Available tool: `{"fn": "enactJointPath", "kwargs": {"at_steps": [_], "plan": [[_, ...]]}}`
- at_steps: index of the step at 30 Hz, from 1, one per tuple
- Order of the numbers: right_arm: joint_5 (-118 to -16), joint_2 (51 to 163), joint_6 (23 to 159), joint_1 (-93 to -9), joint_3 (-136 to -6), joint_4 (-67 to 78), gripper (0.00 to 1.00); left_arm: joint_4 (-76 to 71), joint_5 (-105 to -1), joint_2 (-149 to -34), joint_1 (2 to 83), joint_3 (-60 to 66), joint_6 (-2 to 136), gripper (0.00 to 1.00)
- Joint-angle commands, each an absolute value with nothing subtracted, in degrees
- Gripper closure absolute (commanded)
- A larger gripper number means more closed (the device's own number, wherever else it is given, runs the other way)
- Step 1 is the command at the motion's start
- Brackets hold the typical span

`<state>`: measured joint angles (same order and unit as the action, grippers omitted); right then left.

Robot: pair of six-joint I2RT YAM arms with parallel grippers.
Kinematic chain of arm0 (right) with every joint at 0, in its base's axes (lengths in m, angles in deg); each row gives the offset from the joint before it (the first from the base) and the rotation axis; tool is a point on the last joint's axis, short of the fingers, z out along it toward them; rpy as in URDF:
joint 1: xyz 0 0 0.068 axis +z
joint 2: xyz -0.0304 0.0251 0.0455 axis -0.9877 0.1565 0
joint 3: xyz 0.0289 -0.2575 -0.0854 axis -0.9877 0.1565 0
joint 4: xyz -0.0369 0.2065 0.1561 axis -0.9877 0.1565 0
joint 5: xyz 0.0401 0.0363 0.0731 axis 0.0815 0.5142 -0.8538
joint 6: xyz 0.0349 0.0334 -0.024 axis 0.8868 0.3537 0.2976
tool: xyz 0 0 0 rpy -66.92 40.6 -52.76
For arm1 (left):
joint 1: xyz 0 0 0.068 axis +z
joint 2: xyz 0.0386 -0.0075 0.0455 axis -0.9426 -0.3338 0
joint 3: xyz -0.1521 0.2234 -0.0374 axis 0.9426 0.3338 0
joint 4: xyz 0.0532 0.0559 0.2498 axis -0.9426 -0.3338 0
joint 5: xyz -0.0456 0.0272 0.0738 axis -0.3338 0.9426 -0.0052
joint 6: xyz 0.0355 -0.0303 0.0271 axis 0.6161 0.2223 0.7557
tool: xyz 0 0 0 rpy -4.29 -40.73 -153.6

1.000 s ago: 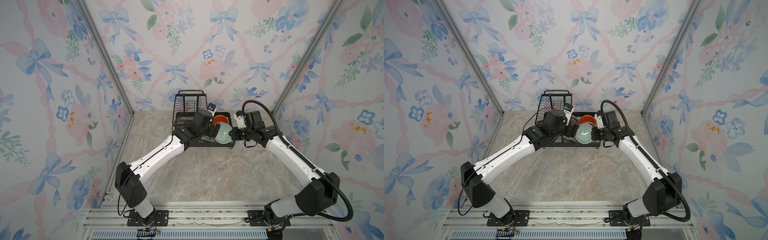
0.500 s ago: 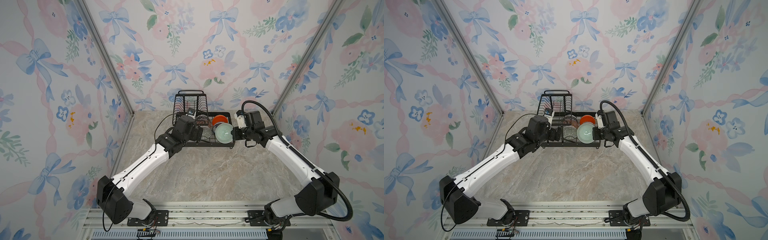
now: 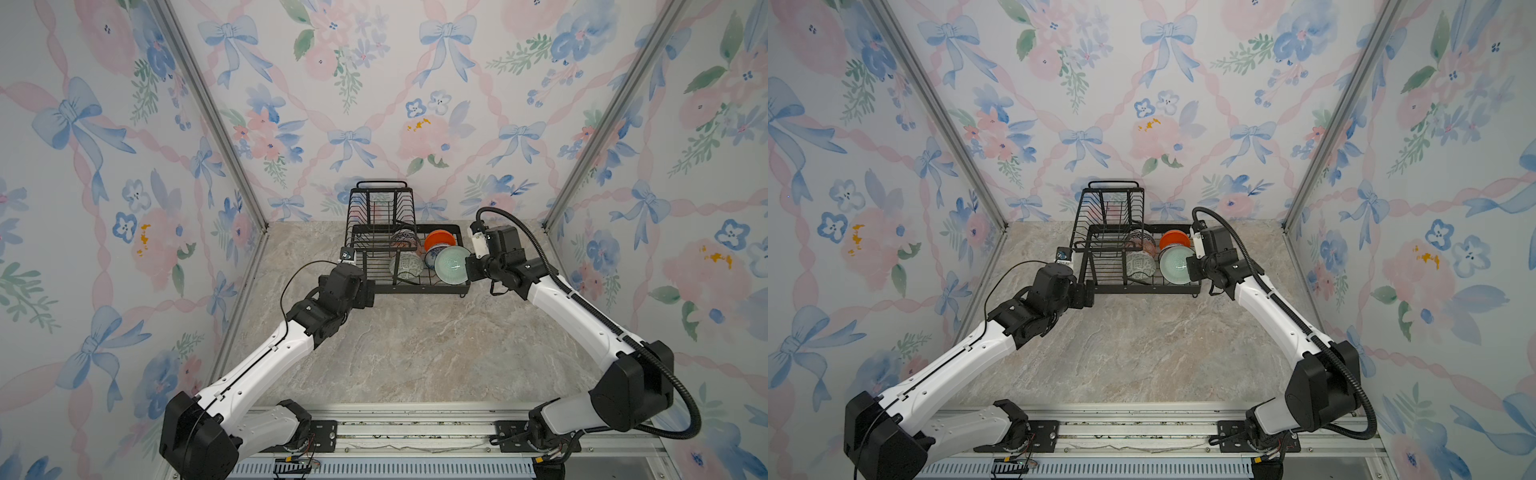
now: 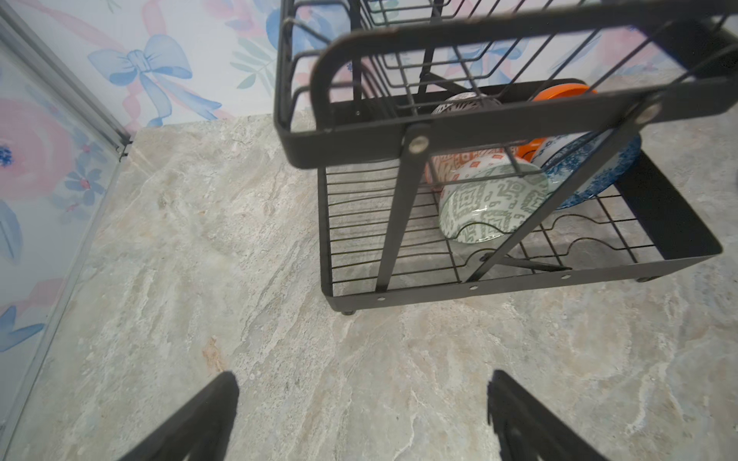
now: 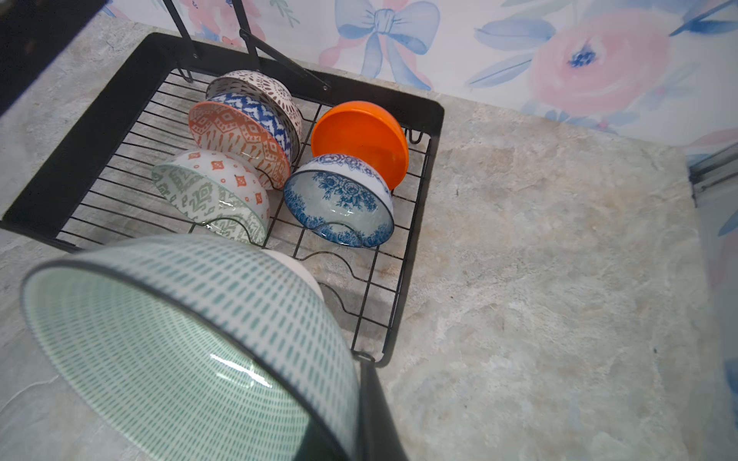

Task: Load bowls into a dish rack
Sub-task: Place the bowl in the dish rack.

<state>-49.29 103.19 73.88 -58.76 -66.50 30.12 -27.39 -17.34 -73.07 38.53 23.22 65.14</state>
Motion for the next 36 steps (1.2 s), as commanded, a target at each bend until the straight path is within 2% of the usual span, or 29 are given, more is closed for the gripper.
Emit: {"fn": "enactJointPath", "kwargs": {"at_steps": [1, 11, 21, 36], "plan": [[-43.1, 103.5, 68.0, -57.9, -63.9, 19.1, 1.00, -27.6, -17.7, -71.5, 39.9, 25.9, 62.3, 0.02], [-30.6, 110.0, 53.7, -54.2, -56.2, -4.6, 1.00, -27.2, -20.6, -71.2, 42.4, 30.7, 60.1, 0.02], [-29.2, 119.0, 44.9, -54.1, -52.9, -22.0, 1.00, -25.6, -23.8, -71.5, 44.1, 33.3, 59.3, 0.02], [-27.6, 126.7, 36.5, -54.1, -53.0, -34.3, 1.00, -24.6, -26.1, -73.2, 45.4, 33.4, 59.4, 0.02]]}}
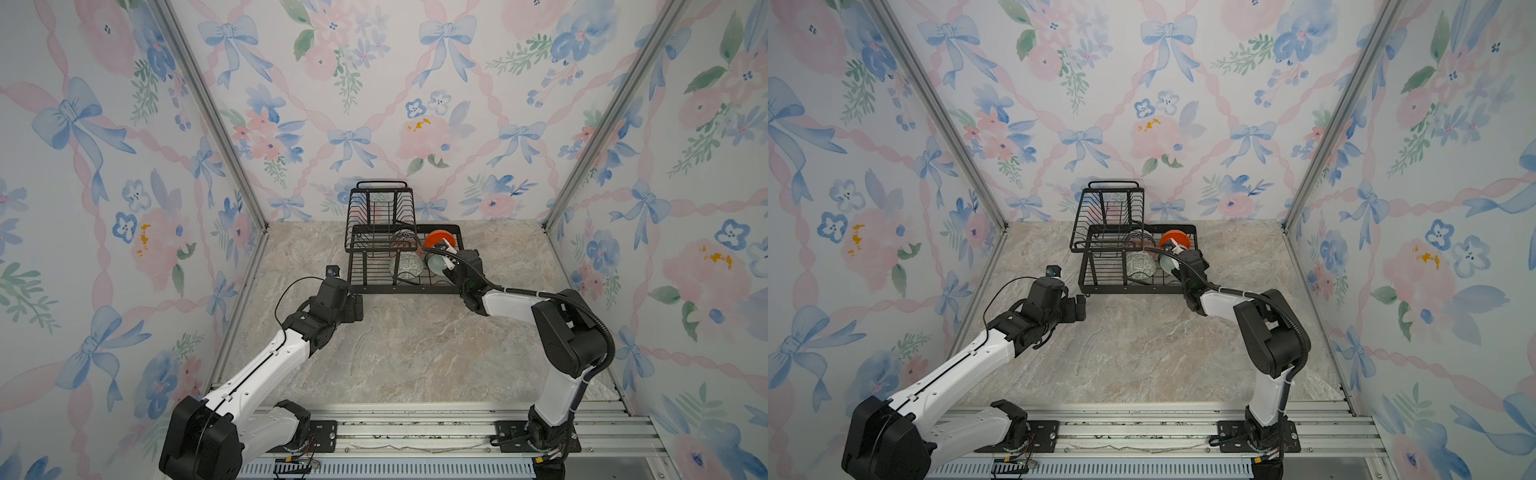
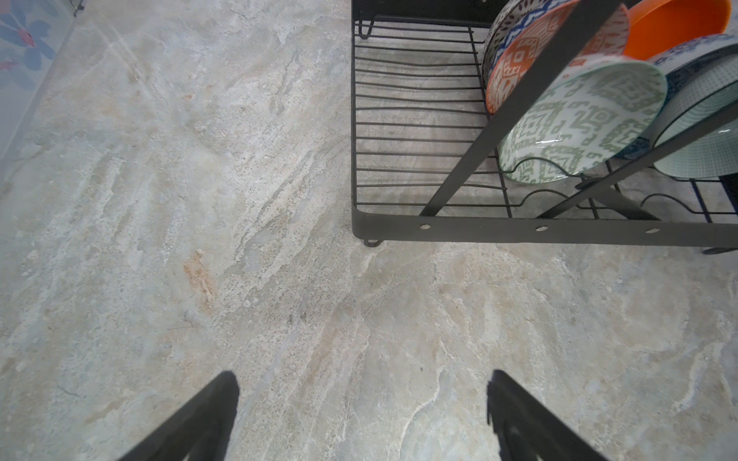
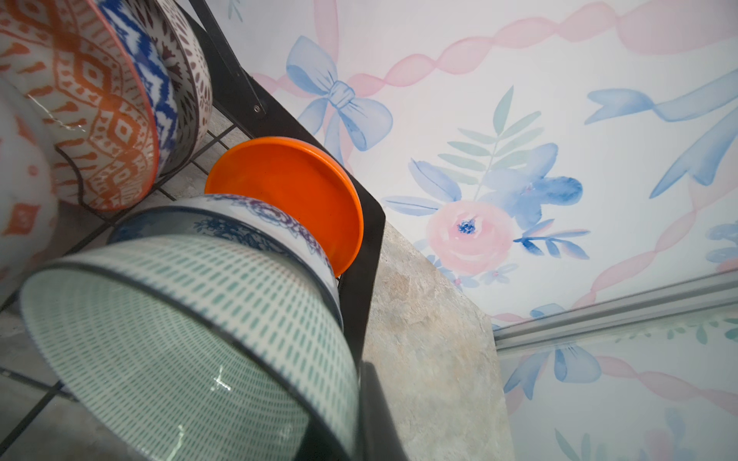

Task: Load bowls into a dish rack
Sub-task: Place the bowl in the dish rack.

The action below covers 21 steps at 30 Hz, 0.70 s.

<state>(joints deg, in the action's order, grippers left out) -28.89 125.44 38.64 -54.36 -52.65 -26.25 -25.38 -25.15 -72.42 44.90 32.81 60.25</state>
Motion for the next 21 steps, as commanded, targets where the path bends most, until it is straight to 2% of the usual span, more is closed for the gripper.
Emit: {"fn": "enactJointPath", "kwargs": {"at_steps": [1, 12, 21], "plan": [[-27.4, 127.4, 35.8, -54.1, -52.9, -35.6, 1.00, -24.6, -26.2, -73.3, 45.5, 33.4, 59.4, 0.02], [-26.8, 132.3, 30.3, -53.6, -52.1, -44.5, 1.00, -24.2, -26.9, -72.6, 45.5, 35.8, 59.0, 0.02], [-33.8, 128.3, 32.4, -53.5, -48.7, -39.6, 1.00, -24.3, -26.7, -71.3, 45.5, 36.8, 58.9, 0.02]]}}
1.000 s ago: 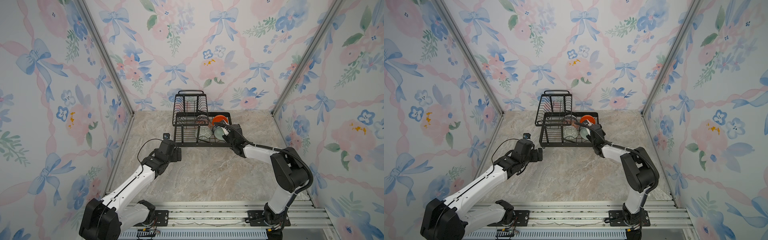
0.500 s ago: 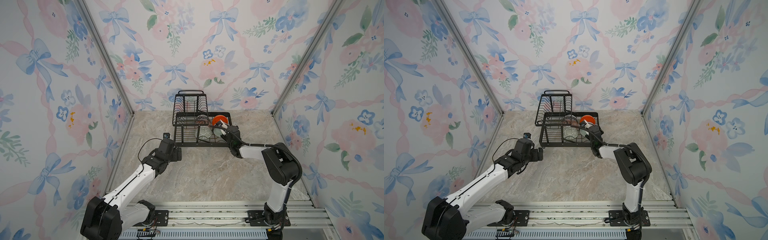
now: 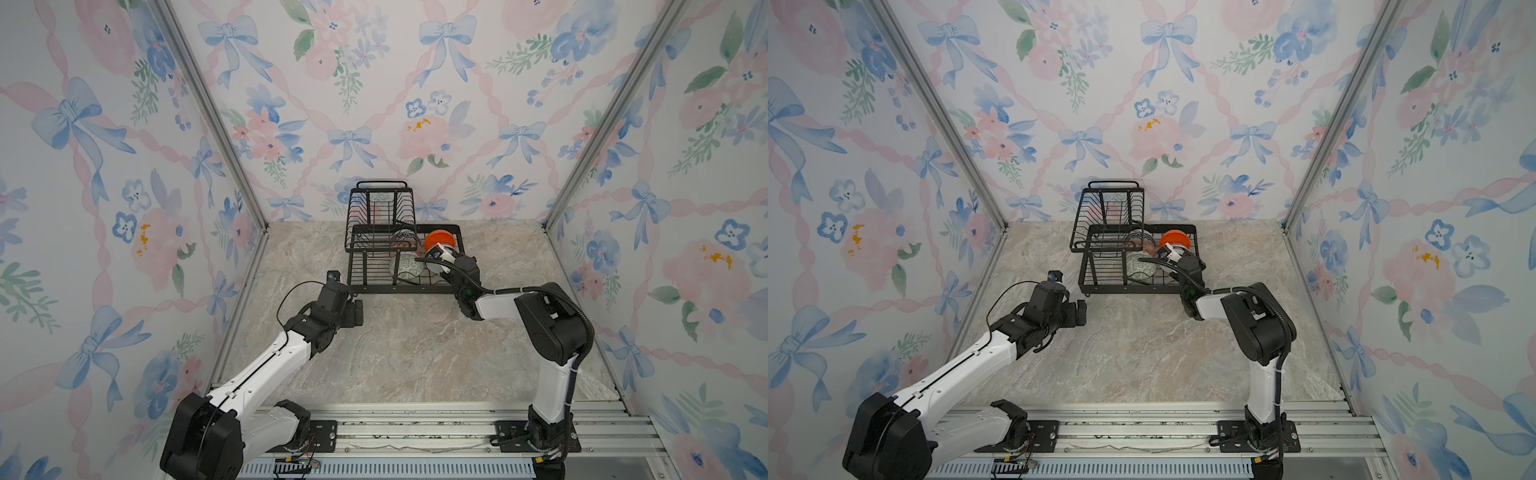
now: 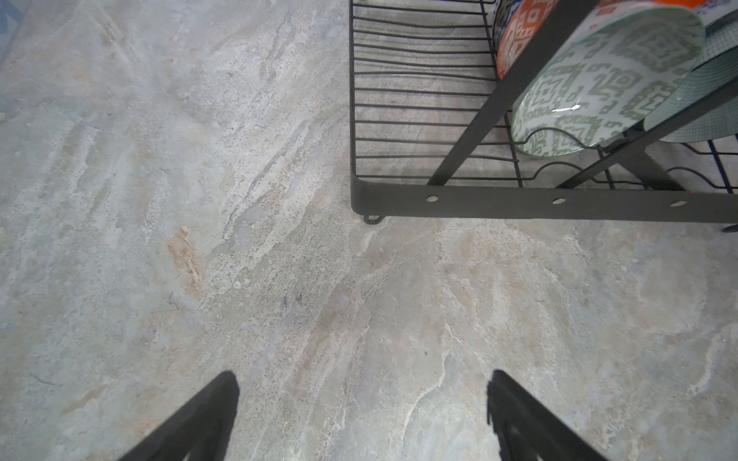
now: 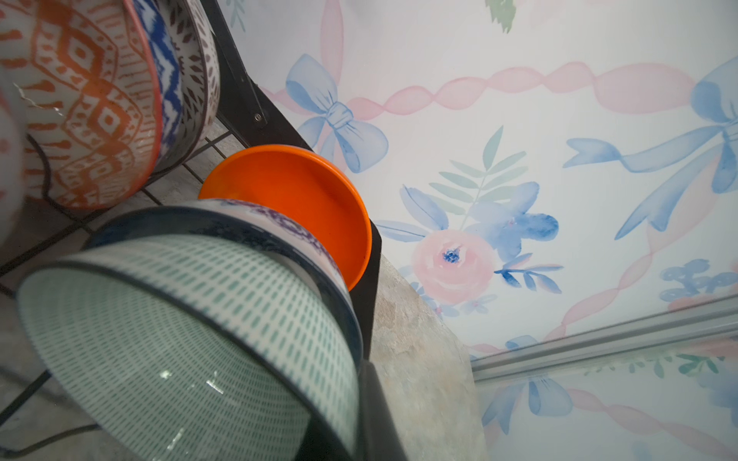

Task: Load bowls into a dish rack
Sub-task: Place the bowl in the dish rack.

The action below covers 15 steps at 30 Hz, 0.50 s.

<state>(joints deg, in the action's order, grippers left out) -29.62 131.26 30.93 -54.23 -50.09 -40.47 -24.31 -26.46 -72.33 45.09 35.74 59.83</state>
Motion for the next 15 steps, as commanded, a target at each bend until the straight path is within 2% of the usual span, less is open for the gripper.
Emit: {"fn": "enactJointPath", "kwargs": {"at_steps": [1, 15], "plan": [[-34.4, 127.8, 32.8, -53.5, -48.5, -38.7, 1.00, -24.3, -26.8, -71.3, 45.6, 36.7, 58.8, 0.02], [-36.6, 124.7, 34.0, -54.4, -48.8, -28.8, 1.00, -24.3, -26.9, -70.5, 45.7, 37.2, 58.9, 0.02]]}}
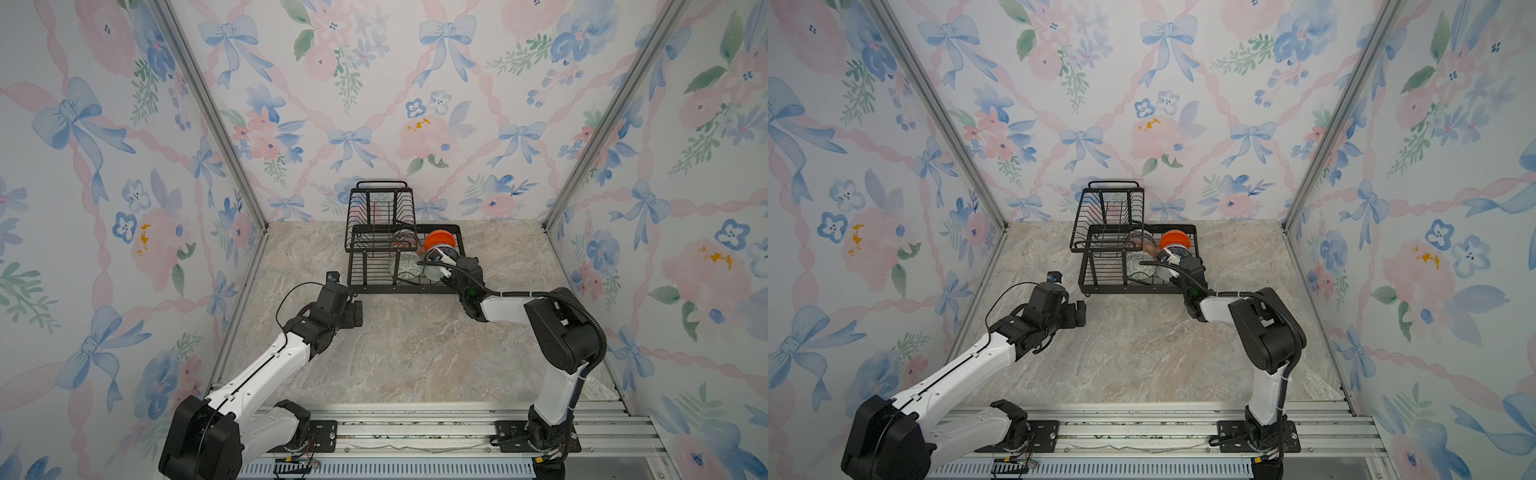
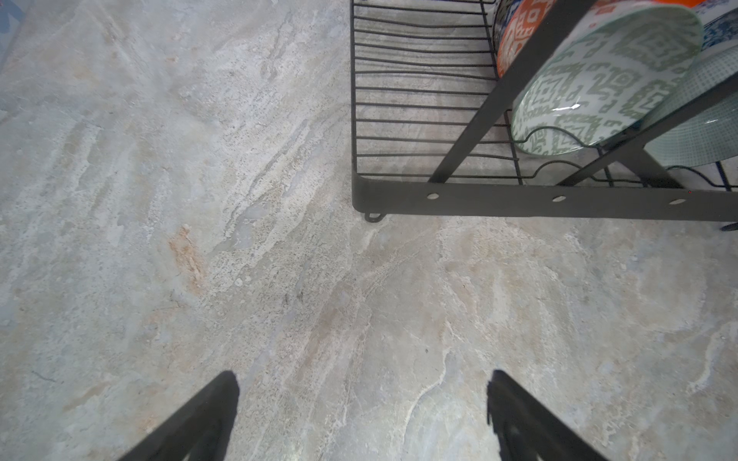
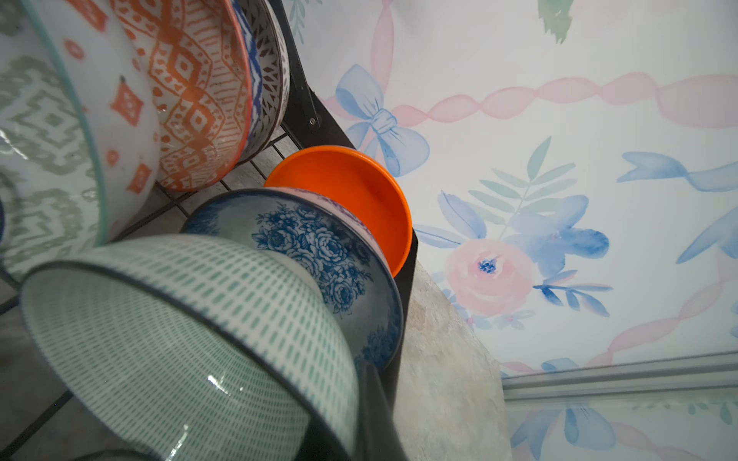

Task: Load bowls into a dish rack
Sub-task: Place the bowl in the dish rack.

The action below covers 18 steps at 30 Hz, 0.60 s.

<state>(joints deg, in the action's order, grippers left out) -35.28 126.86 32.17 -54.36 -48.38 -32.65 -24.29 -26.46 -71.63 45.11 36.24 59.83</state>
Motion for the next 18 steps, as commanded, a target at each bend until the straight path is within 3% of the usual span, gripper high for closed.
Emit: {"fn": "enactJointPath", "kwargs": {"at_steps": [1, 18], "plan": [[-36.6, 124.7, 34.0, -54.5, -48.8, -28.5, 1.00, -24.3, -26.9, -70.5, 45.7, 37.2, 58.9, 0.02], [-40.3, 125.2, 39.9, -56.1, -53.7, -13.7, 1.00, -24.3, -27.4, -69.6, 45.8, 37.3, 59.0, 0.02]]}}
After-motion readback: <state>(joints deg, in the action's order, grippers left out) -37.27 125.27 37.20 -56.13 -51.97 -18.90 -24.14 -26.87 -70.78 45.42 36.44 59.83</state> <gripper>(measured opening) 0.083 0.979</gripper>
